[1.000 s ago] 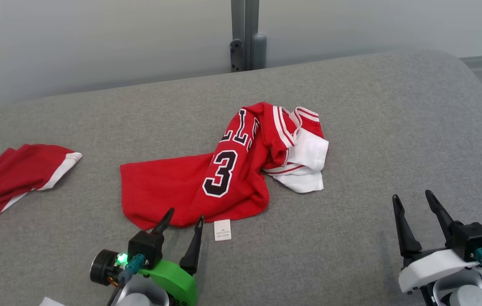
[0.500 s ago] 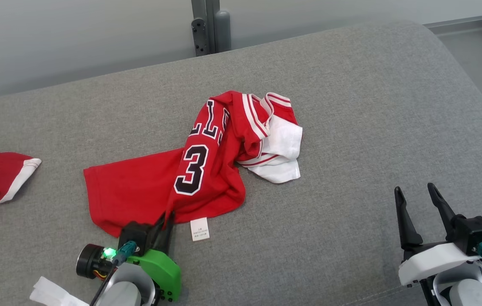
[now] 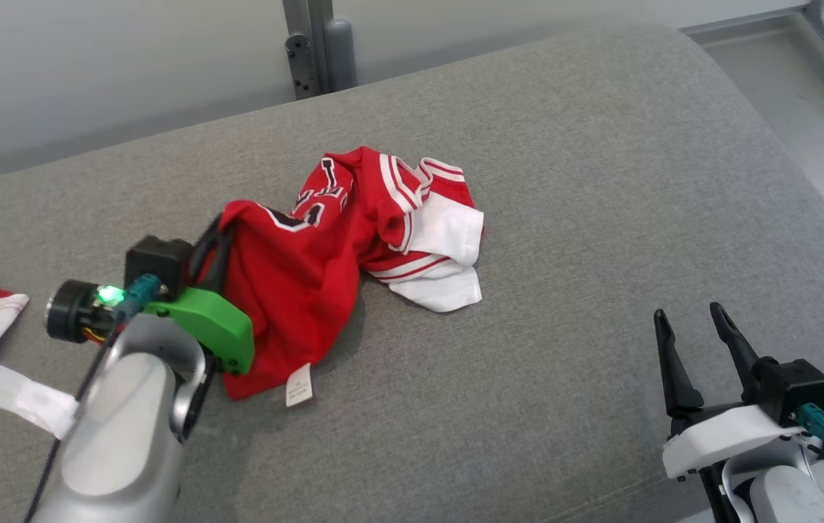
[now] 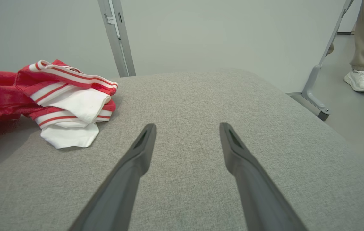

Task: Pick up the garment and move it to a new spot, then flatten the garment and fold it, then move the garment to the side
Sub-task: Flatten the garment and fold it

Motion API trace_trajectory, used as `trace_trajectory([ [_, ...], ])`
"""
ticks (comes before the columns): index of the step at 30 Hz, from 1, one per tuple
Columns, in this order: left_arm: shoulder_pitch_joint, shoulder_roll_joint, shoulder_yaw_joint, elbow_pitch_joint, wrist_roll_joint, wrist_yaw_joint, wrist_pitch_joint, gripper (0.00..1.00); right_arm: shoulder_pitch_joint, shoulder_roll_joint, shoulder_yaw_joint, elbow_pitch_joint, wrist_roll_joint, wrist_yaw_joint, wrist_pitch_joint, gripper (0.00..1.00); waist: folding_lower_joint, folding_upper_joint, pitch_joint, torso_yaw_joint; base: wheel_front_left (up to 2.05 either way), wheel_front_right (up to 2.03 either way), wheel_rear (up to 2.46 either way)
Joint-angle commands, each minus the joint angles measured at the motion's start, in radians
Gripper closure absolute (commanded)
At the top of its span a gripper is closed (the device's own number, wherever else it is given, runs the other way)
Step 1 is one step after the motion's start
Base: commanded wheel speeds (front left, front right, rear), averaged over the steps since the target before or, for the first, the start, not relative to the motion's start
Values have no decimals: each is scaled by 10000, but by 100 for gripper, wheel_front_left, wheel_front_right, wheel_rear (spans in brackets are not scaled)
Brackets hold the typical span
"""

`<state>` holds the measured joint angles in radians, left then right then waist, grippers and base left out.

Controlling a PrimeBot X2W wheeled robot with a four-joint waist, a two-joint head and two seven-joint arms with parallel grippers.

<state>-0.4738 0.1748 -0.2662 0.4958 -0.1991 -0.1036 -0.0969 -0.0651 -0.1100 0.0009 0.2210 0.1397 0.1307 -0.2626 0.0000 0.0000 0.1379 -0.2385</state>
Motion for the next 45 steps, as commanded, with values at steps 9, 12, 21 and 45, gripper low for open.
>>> trace_trajectory([
  [9,-1871,1168,87,1467,460,136,850,100,-497,180,150,111,231,1,-35,0,0,0,1102,-1458,0,0,0],
  [12,-2246,1346,-112,2434,549,7,680,100,-584,216,193,129,291,1,-35,0,0,0,1408,-1675,0,0,0],
  [21,-2479,846,-141,4433,302,159,-1043,0,-321,247,-113,234,193,1,-35,0,0,0,1046,-1191,0,0,0],
  [45,2189,-108,78,-204,-1358,1296,2880,0,639,221,-204,-94,46,1,-35,0,0,0,-273,505,0,0,0],
])
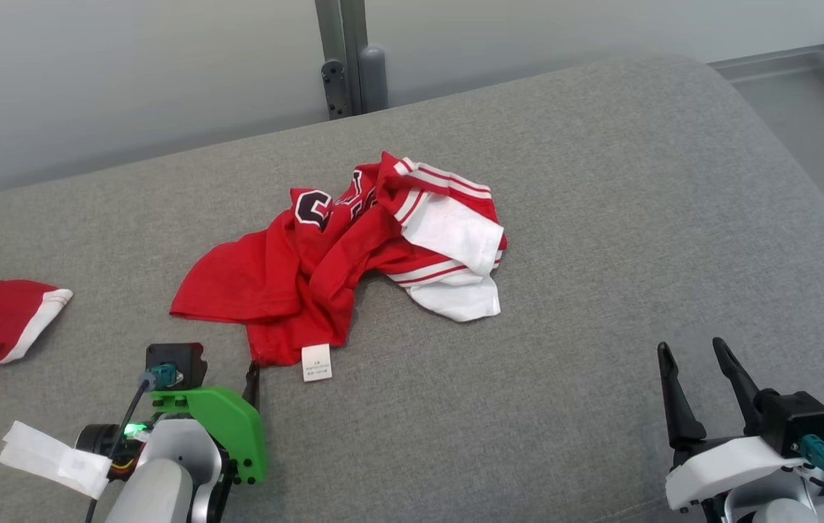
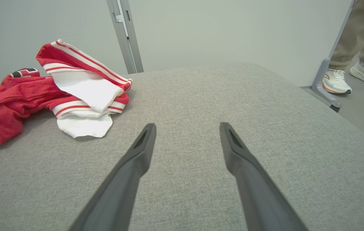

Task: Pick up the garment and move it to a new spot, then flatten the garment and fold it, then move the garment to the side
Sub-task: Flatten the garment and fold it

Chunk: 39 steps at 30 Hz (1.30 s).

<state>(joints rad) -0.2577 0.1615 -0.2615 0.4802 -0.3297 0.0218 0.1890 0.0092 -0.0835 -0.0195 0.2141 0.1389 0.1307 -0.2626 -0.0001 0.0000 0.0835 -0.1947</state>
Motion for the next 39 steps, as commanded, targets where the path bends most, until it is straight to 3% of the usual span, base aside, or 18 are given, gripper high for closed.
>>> trace_trajectory([
  [1,61,58,38,-205,-48,90,118,0,-155,-67,7,-24,67,1,-35,0,1,0,357,31,0,0,0],
  [9,-35,80,7,-1064,-220,216,805,0,-320,-123,-46,105,113,1,-35,0,1,0,584,-251,0,0,0],
  [16,-266,3,-195,-849,-112,377,1156,0,-461,-9,-12,133,166,1,-35,0,1,0,774,-422,0,0,0],
  [18,-389,-46,-211,-641,-127,395,1118,24,-518,13,-9,135,176,1,-35,0,1,0,845,-449,0,0,0],
  [19,-439,-34,-209,-522,-134,383,1058,66,-533,27,-11,132,181,1,-35,0,1,0,872,-456,0,0,0],
  [20,-483,-40,-204,-401,-149,365,1014,66,-535,34,-12,132,177,1,-35,0,1,0,892,-460,0,0,0],
  [21,-498,-40,-255,-258,-167,290,1021,100,-529,38,-22,135,174,1,-35,0,1,0,903,-458,0,0,0],
  [25,-485,-45,-452,105,-223,8,953,100,-350,25,-176,169,143,1,-34,0,1,0,805,-310,0,0,0],
  [29,-70,-7,-301,-510,-539,-123,722,100,-116,13,-306,224,71,1,-34,0,1,0,481,-3,0,0,0],
  [33,981,324,-192,-2152,-792,-251,796,100,122,19,-358,243,37,1,-34,0,1,0,125,428,0,0,0],
  [39,3078,944,67,-5447,-1212,207,1857,100,312,9,-312,272,19,1,-34,0,1,0,-174,1110,0,0,0],
])
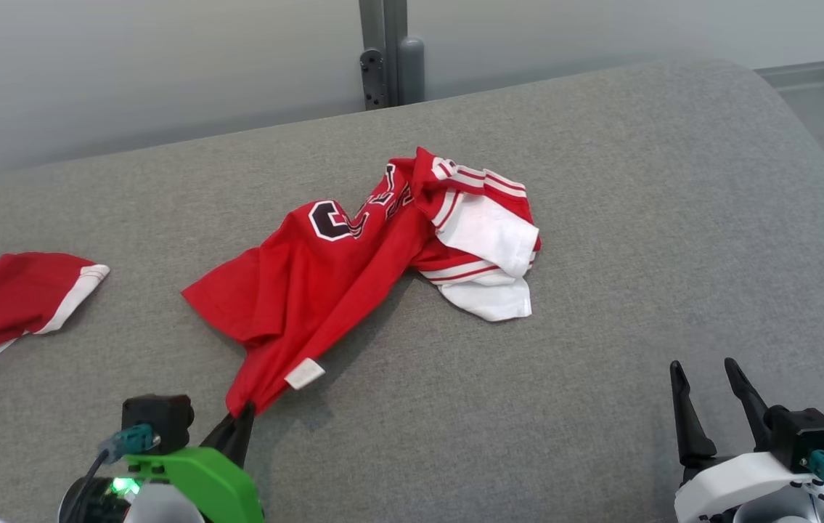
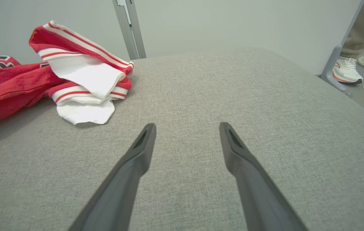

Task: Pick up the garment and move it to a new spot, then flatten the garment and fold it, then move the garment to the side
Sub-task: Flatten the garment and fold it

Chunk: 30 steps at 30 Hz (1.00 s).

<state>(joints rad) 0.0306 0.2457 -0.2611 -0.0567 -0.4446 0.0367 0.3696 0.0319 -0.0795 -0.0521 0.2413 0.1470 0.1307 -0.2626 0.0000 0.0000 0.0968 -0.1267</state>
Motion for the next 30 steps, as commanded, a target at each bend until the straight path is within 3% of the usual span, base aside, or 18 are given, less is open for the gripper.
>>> trace_trajectory([
  [1,538,189,164,-504,-159,186,224,100,89,-31,37,-2,-70,1,-34,0,0,0,-331,516,0,0,0],
  [7,1991,567,1034,-1317,-599,925,710,100,93,-93,102,-29,-80,1,-34,0,0,0,-304,897,0,0,0],
  [12,1959,250,1039,-497,-798,876,356,100,-16,-142,186,40,-54,1,-34,0,0,0,-156,910,0,0,0],
  [13,1887,120,1025,-328,-859,890,228,90,-41,-144,201,51,-43,1,-34,0,0,0,-143,880,0,0,0],
  [14,1831,80,1012,-182,-811,917,104,59,-48,-145,208,64,-36,1,-34,0,0,0,-133,851,0,0,0],
  [15,1789,34,994,-35,-740,937,-19,0,-56,-143,212,80,-23,1,-34,0,0,0,-118,805,0,0,0],
  [21,2127,99,1124,-12,-572,1193,-335,0,-53,-144,170,89,-15,1,-34,0,0,0,-102,477,0,0,0],
  [26,2484,217,1487,-1417,-216,1784,-494,0,31,-102,45,58,-23,1,-34,0,0,0,-165,271,0,0,0],
  [30,1988,247,798,-2598,107,1607,-135,0,-40,-48,109,52,-36,1,-34,0,0,0,-93,116,0,0,0],
])
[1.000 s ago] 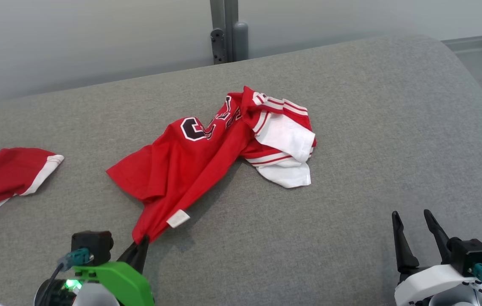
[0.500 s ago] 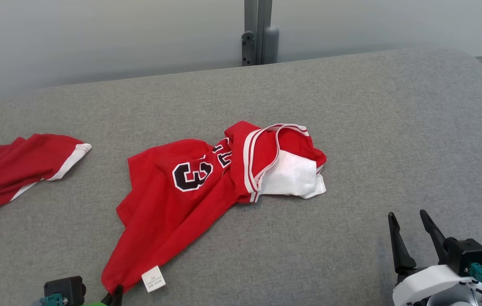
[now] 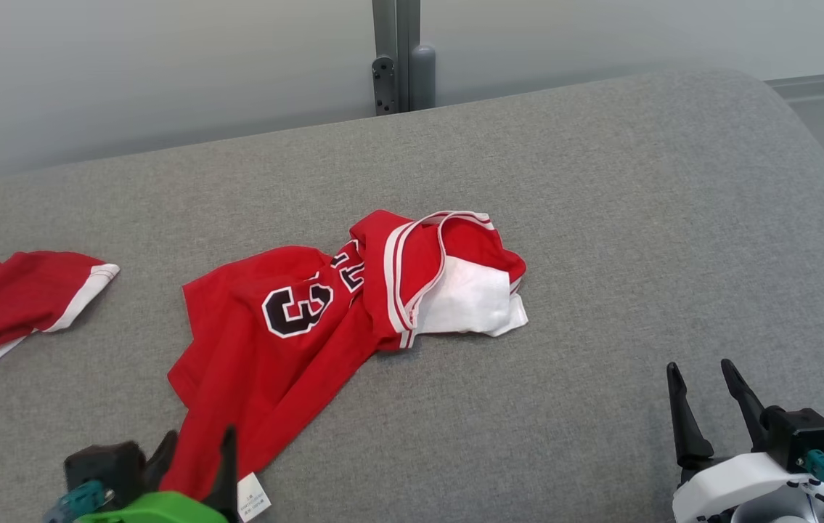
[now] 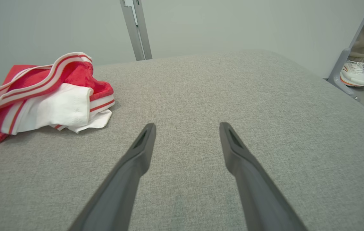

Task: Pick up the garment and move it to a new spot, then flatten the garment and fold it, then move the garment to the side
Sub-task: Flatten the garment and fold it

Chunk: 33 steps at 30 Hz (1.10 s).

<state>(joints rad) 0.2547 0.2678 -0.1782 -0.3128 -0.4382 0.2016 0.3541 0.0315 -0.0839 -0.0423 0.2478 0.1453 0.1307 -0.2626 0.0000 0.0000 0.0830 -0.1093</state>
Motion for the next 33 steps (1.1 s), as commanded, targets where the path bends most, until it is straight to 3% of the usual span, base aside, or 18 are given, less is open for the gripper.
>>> trace_trajectory([
  [1,-512,-51,-326,-199,120,-146,164,0,-109,9,25,-13,7,1,-34,0,0,0,85,-103,0,0,0],
  [6,-2025,-604,-1578,368,518,-528,590,0,-426,73,175,-30,84,1,-34,0,0,0,401,-447,0,0,0],
  [9,-3031,-1049,-2131,1382,679,-740,720,0,-589,106,163,-37,127,1,-34,0,0,0,631,-702,0,0,0],
  [14,-4221,-1273,-2693,2976,1318,-931,548,0,-714,163,104,21,186,1,-34,0,0,0,886,-1145,0,0,0],
  [21,-4913,-1321,-2924,4269,1860,-772,142,0,-721,223,-6,75,220,1,-34,0,0,0,962,-1535,0,0,0],
  [28,-5440,-1392,-2962,5157,2400,-316,-363,0,-769,262,48,130,274,1,-34,0,0,0,915,-1731,0,0,0],
  [32,-5676,-1422,-3044,5643,2470,-329,-507,0,-741,284,66,150,275,1,-34,0,0,0,895,-1778,0,0,0],
  [33,-5727,-1444,-3059,5721,2416,-389,-564,81,-743,284,55,154,281,1,-34,0,0,0,885,-1800,0,0,0],
])
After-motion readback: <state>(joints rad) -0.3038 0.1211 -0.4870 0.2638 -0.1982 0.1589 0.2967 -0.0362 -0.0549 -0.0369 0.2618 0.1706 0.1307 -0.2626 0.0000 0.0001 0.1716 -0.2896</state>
